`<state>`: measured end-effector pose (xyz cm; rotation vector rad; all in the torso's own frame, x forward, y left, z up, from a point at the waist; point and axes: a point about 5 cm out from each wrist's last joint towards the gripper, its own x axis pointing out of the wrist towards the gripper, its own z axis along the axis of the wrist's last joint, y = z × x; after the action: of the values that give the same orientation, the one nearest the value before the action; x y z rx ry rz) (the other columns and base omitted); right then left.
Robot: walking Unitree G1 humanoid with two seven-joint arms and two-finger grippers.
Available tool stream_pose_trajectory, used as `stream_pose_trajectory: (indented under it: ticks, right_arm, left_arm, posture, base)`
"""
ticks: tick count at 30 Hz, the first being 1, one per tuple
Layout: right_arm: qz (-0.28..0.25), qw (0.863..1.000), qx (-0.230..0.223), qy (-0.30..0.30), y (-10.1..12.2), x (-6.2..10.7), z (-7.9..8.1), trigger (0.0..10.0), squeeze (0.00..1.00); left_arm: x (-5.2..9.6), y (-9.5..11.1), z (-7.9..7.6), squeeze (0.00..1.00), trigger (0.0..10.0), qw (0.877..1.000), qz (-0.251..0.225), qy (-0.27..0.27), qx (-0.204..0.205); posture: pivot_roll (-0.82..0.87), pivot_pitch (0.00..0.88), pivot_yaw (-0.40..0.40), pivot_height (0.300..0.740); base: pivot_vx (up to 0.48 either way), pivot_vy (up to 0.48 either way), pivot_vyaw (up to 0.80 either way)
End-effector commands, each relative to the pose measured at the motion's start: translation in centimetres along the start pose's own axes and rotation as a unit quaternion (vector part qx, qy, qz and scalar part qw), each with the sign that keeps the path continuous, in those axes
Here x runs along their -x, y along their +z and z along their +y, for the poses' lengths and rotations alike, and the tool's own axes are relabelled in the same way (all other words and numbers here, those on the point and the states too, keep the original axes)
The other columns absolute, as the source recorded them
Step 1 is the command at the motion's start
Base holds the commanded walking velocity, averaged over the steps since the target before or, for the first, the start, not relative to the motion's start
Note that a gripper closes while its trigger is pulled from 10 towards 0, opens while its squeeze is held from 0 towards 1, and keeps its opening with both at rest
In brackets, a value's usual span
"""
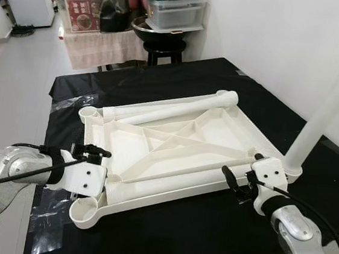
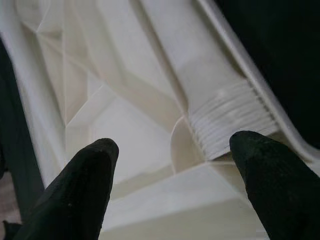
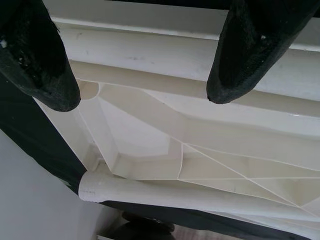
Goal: Building children table
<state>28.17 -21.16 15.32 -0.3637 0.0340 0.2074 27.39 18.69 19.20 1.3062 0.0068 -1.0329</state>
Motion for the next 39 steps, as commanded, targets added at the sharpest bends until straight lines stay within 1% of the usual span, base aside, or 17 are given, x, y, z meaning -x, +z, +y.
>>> stream_pose_trajectory:
  ticks: [1, 3, 6, 8, 10, 12, 19, 23, 27, 30, 32, 34, 35, 39]
  right_arm:
    - [0.006, 1.0, -0.001, -0.003, -0.1, 0.0, 0.0, 10.0, 0.0]
    - [0.007, 1.0, -0.001, -0.004, -0.1, 0.0, 0.0, 10.0, 0.0]
    - [0.008, 1.0, -0.001, -0.008, -0.1, 0.1, -0.1, 10.0, 0.0]
    - [0.008, 1.0, -0.001, -0.008, -0.1, 0.1, -0.1, 10.0, 0.0]
    - [0.008, 1.0, -0.001, -0.009, -0.1, 0.0, -0.1, 10.0, 0.0]
    - [0.008, 1.0, 0.002, -0.011, 0.0, 0.0, -0.2, 10.0, 0.0]
    - [0.009, 1.0, 0.002, -0.011, -0.1, 0.0, -0.2, 10.0, 0.0]
    - [0.01, 1.0, 0.002, -0.011, -0.1, 0.0, -0.2, 10.0, 0.0]
    - [0.011, 1.0, 0.001, -0.01, -0.1, 0.0, -0.1, 10.0, 0.0]
    - [0.011, 1.0, 0.001, -0.01, -0.1, 0.0, -0.1, 10.0, 0.0]
    - [0.01, 1.0, 0.0, -0.009, -0.1, 0.0, 0.0, 10.0, 0.0]
    - [0.01, 1.0, -0.001, -0.009, -0.1, 0.1, 0.0, 10.0, 0.0]
    - [0.01, 1.0, -0.001, -0.009, -0.1, 0.1, 0.0, 10.0, 0.0]
    - [0.01, 1.0, -0.002, -0.012, 0.0, 0.1, 0.0, 10.0, 0.0]
  left_arm:
    - [-0.6, -0.4, -0.5, 0.0, 10.0, 1.0, 0.004, -0.012, -0.007]
    - [-0.8, -0.5, -0.6, 0.0, 10.0, 1.0, 0.004, -0.017, -0.008]
    - [-1.4, -1.2, -1.5, 0.0, 10.0, 0.999, 0.009, -0.039, -0.014]
    - [-1.5, -1.4, -1.7, 0.0, 10.0, 0.999, 0.009, -0.042, -0.015]
    - [-1.6, -1.5, -1.7, 0.0, 10.0, 0.999, 0.009, -0.045, -0.019]
    - [-1.9, -1.7, -1.8, 0.0, 10.0, 0.998, 0.008, -0.053, -0.033]
    - [-2.1, -1.7, -1.8, 0.0, 10.0, 0.997, 0.007, -0.061, -0.044]
    - [-1.8, -1.7, -1.5, 0.0, 10.0, 0.996, 0.002, -0.072, -0.055]
    - [-0.5, -1.6, -0.4, 0.0, 10.0, 0.995, -0.006, -0.087, -0.058]
    - [-0.4, -1.5, -0.1, 0.0, 10.0, 0.995, -0.007, -0.082, -0.06]
    - [-0.7, -1.7, -0.1, 0.0, 10.0, 0.995, -0.003, -0.074, -0.066]
    - [-1.3, -2.0, -0.3, 0.0, 10.0, 0.995, 0.0, -0.064, -0.074]
    - [-1.3, -2.0, -0.3, 0.0, 10.0, 0.995, 0.0, -0.064, -0.074]
    - [-2.5, -2.3, -0.3, 0.0, 10.0, 0.996, -0.001, -0.023, -0.087]
  posture:
    - [-0.13, 0.082, 0.011, 0.74]
    - [-0.13, 0.082, 0.011, 0.74]
    - [-0.13, 0.082, 0.013, 0.74]
    - [-0.13, 0.082, 0.013, 0.74]
    - [-0.13, 0.08, 0.011, 0.74]
    - [-0.13, 0.079, 0.01, 0.74]
    - [-0.14, 0.075, 0.01, 0.74]
    - [-0.14, 0.076, 0.008, 0.74]
    - [-0.14, 0.081, 0.008, 0.74]
    - [-0.14, 0.081, 0.008, 0.74]
    - [-0.14, 0.082, 0.009, 0.74]
    - [-0.14, 0.083, 0.009, 0.74]
    - [-0.14, 0.083, 0.009, 0.74]
    - [-0.14, 0.088, 0.008, 0.74]
  base:
    - [0.0, 0.0, 0.0]
    - [0.0, 0.0, 0.0]
    - [0.0, 0.0, 0.0]
    - [0.0, 0.0, 0.0]
    - [0.0, 0.0, 0.0]
    - [0.0, 0.0, 0.0]
    - [0.0, 0.0, 0.0]
    - [0.0, 0.0, 0.0]
    - [0.0, 0.0, 0.0]
    - [0.0, 0.0, 0.0]
    - [0.0, 0.0, 0.0]
    - [0.0, 0.0, 0.0]
    - [0.0, 0.0, 0.0]
    - [0.0, 0.0, 0.0]
